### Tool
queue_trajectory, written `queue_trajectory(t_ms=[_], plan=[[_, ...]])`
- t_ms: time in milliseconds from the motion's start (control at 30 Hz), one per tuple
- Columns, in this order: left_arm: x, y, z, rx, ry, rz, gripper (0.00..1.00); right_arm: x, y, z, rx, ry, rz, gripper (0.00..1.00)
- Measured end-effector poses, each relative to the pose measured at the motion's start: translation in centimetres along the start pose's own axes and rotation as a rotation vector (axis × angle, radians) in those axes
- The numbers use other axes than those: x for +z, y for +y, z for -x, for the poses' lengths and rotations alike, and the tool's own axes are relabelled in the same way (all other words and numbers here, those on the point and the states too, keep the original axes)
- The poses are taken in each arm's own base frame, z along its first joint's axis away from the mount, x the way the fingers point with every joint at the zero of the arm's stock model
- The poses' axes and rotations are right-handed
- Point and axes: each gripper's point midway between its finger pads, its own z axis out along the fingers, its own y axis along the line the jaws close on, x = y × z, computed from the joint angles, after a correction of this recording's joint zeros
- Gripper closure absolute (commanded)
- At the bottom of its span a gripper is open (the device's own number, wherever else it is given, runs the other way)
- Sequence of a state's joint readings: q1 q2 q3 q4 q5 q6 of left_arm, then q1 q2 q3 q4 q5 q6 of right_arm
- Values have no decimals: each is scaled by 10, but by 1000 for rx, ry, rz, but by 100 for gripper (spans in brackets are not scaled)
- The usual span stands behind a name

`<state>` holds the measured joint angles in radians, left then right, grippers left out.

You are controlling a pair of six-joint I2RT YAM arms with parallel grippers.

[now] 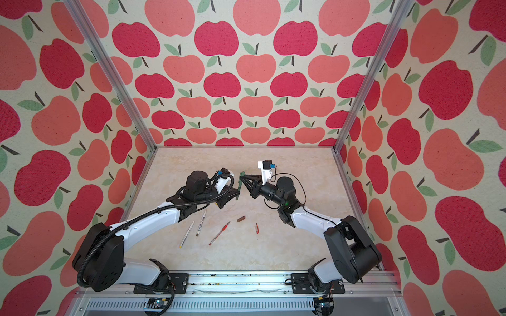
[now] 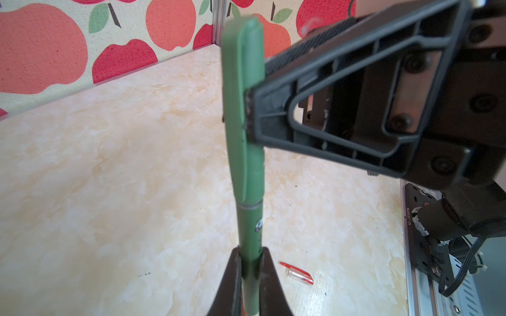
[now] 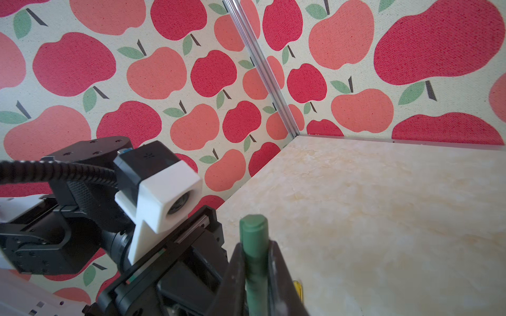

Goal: Insert the pens into the pen caps
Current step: 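Push the green cap down over the pen with the right gripper, then open the right gripper and withdraw it while left arm lowers the capped pen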

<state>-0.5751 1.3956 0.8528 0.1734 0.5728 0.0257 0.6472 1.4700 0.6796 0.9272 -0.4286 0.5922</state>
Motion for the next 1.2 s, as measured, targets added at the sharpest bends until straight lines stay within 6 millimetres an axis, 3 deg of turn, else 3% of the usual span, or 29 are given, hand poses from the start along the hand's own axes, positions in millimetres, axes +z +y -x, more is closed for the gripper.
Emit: queue_trajectory(t_ms=[500,700,800,1100,1200], plan=[[-2,9,-8,-23,49,18,100,6,-4,-10,-3,-27,-14,89],[-1,7,-8,-24,48,-1,100,3,-3,-8,-8,-18,-37,79],[-2,6,20,32,-32,3,100,3,-1,-29,6,69,-55,77],[-3,-6,43,113,-116,-18,100,-20,12,-5,-83,100,-96,68],[-4,-8,49,131,-141,-18,100,-30,15,6,-102,90,-110,59]])
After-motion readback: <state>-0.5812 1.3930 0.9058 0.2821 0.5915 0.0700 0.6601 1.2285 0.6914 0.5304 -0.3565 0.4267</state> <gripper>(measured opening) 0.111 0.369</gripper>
